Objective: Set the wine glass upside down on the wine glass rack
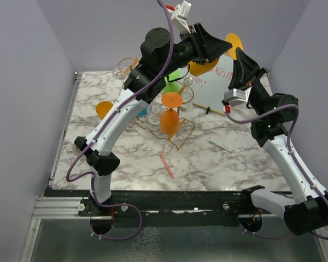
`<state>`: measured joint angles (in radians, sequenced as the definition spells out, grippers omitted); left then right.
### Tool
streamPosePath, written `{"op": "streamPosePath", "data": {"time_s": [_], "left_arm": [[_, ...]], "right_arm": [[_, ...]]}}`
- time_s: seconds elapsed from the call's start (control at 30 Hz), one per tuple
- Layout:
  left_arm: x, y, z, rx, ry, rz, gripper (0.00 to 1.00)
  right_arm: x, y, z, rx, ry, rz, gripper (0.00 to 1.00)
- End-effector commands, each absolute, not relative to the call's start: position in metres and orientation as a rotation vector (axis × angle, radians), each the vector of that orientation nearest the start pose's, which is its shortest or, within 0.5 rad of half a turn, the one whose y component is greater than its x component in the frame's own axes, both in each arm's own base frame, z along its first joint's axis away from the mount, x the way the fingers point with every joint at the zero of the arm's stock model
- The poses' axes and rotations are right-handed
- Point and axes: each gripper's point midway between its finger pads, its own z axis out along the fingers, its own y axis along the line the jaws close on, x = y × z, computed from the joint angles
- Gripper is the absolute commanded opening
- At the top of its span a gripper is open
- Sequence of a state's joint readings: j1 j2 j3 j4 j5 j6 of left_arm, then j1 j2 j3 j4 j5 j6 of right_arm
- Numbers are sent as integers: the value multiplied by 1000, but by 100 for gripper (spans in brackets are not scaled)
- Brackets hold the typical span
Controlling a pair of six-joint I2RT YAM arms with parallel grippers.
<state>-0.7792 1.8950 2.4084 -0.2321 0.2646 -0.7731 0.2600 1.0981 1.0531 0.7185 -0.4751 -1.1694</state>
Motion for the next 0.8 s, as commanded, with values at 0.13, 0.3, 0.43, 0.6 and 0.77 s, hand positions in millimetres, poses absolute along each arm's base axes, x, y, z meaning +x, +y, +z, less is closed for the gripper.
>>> {"op": "streamPosePath", "data": {"time_s": [0.13,0.3,0.43,0.6,0.77], "left_arm": [[323,-430,563,261,1466,-1467,26],[320,-428,571,283,1439,-1474,0],[311,-422,586,301,1381,-1479,0],[303,-407,610,292,1289,-1467,0],[302,-392,626,260,1228,-1421,0]], "right_arm": [[321,141,548,-1008,280,-739,1],[317,141,550,-982,296,-687,3],[309,140,552,-935,278,-647,30],[309,142,546,-943,287,-624,57],[310,143,541,-955,294,-616,61]]}}
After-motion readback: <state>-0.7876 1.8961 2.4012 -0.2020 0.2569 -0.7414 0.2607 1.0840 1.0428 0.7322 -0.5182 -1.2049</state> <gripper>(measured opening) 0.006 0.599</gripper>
